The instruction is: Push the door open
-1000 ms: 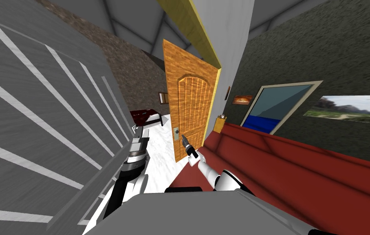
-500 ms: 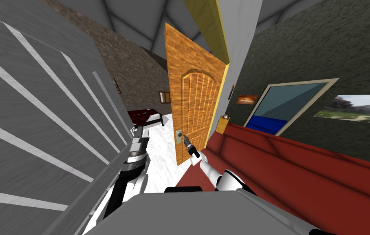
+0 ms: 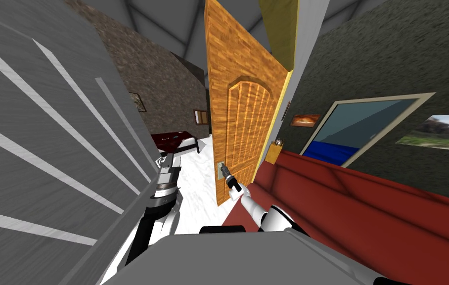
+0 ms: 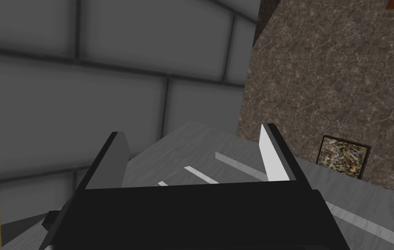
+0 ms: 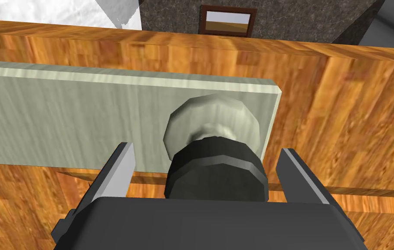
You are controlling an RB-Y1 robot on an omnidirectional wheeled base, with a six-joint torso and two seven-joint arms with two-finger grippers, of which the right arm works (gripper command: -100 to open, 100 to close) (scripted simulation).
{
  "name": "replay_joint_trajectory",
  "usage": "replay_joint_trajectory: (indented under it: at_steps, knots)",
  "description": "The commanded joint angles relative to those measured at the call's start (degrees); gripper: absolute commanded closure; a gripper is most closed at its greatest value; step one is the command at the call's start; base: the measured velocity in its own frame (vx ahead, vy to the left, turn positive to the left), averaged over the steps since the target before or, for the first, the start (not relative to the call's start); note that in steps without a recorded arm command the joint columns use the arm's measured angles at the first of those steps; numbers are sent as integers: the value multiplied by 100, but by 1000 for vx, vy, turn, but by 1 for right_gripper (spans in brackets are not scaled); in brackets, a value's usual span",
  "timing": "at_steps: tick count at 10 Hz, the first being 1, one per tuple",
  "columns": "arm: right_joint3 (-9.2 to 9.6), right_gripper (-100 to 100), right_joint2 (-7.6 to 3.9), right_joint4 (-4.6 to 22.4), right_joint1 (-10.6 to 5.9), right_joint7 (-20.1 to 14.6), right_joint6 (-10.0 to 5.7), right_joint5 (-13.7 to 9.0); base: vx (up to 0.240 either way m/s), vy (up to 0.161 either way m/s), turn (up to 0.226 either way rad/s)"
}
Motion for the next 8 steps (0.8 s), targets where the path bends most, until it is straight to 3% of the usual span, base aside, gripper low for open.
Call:
replay_joint_trajectory:
  at_steps: [1, 6, 8]
  knots:
    - [1, 100, -10, -11, 6, 0, 14, 0, -6, -8, -5]
    - [1, 100, -10, -11, 6, 0, 14, 0, -14, -11, 2]
    - [-71, 100, -158, -38, 40, 272, 9, -240, 99, 40, -8]
